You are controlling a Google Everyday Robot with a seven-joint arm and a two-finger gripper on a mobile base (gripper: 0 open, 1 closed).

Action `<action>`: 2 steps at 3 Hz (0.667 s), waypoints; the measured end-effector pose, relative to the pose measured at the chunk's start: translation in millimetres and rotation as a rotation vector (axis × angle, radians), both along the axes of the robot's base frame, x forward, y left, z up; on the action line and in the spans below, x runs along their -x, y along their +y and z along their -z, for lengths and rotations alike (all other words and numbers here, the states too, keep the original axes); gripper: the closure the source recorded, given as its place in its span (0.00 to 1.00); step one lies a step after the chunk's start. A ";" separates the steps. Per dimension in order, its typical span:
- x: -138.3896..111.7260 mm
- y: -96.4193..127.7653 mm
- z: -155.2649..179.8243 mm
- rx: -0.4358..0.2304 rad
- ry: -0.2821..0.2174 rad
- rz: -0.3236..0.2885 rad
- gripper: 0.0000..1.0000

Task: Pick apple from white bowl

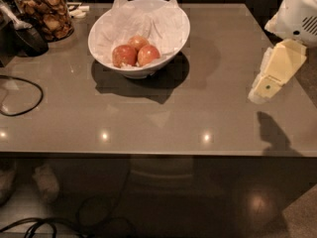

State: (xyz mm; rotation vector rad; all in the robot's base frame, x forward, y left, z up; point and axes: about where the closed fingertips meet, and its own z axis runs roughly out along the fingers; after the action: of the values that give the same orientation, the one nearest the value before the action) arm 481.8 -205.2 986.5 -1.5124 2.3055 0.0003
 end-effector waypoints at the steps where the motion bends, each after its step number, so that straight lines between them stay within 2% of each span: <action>1: -1.1 0.7 -0.6 -0.002 -0.001 0.003 0.00; 2: -2.7 1.5 -0.3 -0.043 -0.009 0.037 0.00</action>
Offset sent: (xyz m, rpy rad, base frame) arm 0.0017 -0.0007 0.0008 0.0953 -0.0117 -0.0864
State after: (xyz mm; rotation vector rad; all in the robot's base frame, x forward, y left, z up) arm 484.5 -203.6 986.8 -1.4460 2.3107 0.0324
